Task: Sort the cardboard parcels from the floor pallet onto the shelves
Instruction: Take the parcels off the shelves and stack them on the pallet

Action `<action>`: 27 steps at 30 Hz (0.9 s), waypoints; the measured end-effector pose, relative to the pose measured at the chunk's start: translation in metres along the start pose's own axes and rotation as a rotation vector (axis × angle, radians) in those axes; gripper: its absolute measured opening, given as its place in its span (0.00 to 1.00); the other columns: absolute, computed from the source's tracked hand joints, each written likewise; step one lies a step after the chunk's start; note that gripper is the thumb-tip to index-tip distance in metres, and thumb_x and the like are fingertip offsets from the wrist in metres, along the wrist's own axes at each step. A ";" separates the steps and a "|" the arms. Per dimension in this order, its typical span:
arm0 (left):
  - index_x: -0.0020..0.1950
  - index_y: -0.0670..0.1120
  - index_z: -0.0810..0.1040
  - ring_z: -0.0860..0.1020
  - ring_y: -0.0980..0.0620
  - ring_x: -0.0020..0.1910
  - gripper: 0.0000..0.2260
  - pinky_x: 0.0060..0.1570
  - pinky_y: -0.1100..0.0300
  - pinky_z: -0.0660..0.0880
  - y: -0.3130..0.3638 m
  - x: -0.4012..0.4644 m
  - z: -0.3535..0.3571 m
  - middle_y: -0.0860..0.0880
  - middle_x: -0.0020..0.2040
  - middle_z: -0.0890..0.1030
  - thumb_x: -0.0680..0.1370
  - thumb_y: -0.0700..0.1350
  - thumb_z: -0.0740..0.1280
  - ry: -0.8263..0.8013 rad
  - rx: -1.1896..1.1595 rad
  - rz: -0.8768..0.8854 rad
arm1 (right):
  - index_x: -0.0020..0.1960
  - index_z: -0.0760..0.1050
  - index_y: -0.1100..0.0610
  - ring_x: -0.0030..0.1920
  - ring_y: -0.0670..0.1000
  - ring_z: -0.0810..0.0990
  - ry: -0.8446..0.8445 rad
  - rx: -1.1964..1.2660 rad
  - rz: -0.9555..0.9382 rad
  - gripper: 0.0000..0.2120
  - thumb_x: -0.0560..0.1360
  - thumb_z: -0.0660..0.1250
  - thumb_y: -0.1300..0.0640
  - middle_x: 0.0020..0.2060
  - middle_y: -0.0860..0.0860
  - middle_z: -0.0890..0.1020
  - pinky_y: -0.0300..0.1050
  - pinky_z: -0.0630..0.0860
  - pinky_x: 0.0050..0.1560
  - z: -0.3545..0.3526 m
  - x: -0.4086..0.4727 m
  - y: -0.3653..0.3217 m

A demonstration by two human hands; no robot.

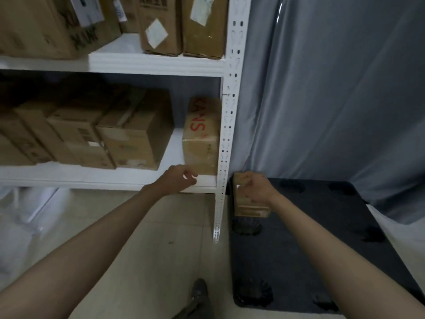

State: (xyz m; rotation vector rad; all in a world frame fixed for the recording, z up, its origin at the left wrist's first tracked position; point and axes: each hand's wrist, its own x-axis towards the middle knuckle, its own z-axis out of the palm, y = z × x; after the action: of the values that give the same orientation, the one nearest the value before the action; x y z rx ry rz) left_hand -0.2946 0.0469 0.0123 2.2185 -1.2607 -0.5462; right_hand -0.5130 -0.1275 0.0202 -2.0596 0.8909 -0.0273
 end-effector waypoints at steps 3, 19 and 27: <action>0.55 0.48 0.83 0.77 0.59 0.42 0.07 0.44 0.68 0.71 -0.015 0.010 -0.016 0.52 0.49 0.81 0.78 0.44 0.72 0.049 -0.004 -0.001 | 0.69 0.72 0.53 0.54 0.52 0.79 -0.010 0.001 0.004 0.20 0.79 0.69 0.55 0.58 0.53 0.79 0.39 0.75 0.43 0.012 0.007 -0.023; 0.70 0.48 0.74 0.75 0.45 0.64 0.26 0.61 0.49 0.77 -0.100 0.197 -0.049 0.49 0.69 0.72 0.73 0.44 0.76 -0.033 0.130 0.104 | 0.64 0.73 0.61 0.59 0.55 0.78 0.020 -0.108 0.119 0.14 0.78 0.65 0.62 0.57 0.55 0.79 0.43 0.74 0.57 0.051 0.181 -0.113; 0.81 0.51 0.57 0.52 0.44 0.80 0.41 0.77 0.46 0.59 -0.114 0.276 -0.025 0.52 0.82 0.51 0.73 0.40 0.74 -0.157 0.404 0.204 | 0.73 0.64 0.57 0.65 0.60 0.75 0.049 -0.113 0.225 0.23 0.80 0.64 0.57 0.66 0.59 0.74 0.45 0.72 0.59 0.062 0.236 -0.117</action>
State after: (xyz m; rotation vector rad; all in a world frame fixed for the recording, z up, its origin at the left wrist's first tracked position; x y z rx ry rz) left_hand -0.0718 -0.1383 -0.0627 2.3595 -1.7887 -0.4206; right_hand -0.2490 -0.1821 -0.0023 -2.0571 1.1734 0.0969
